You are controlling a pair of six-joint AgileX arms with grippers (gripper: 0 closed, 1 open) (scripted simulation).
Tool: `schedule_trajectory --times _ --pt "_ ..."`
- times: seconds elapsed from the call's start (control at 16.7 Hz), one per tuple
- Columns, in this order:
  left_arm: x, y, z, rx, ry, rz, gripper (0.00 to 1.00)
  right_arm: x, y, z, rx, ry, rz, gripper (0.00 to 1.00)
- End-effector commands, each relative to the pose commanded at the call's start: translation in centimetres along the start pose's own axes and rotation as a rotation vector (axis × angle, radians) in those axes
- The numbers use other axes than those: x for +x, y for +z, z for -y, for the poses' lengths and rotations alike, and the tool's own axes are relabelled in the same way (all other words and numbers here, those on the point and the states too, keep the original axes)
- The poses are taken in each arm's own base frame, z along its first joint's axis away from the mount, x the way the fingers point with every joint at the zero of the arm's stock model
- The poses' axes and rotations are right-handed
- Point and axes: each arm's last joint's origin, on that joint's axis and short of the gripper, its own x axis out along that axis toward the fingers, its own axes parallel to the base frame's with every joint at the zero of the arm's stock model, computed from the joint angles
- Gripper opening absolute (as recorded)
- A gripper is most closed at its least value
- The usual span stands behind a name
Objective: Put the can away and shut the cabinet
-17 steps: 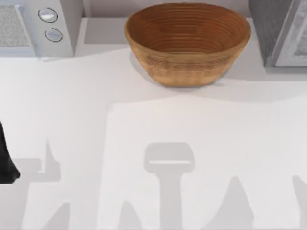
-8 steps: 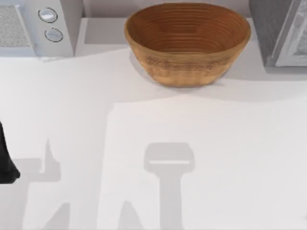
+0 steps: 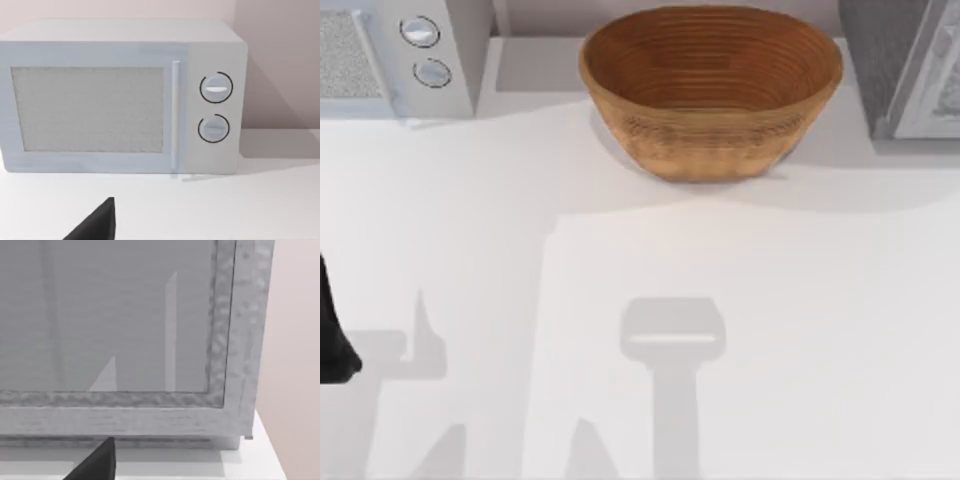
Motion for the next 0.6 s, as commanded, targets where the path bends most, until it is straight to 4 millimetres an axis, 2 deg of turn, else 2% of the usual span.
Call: schedule_trajectory --times 0.18,0.3,0.48,0.6 --pt "0.0 0.0 0.0 0.0 0.0 0.0 1.0 0.3 0.5 0.6 -0.001 0.0 0.001 1.0" --pt "0.0 0.0 0.0 0.0 0.0 0.0 1.0 0.9 1.8 1.8 -0.001 0.0 0.001 1.0" --pt "0.0 0.0 0.0 0.0 0.0 0.0 1.0 2.0 5.0 4.3 0.007 0.001 -0.003 1.0" --pt "0.0 0.0 0.0 0.0 0.0 0.0 1.0 2.8 8.1 5.9 0.014 0.001 -0.007 1.0"
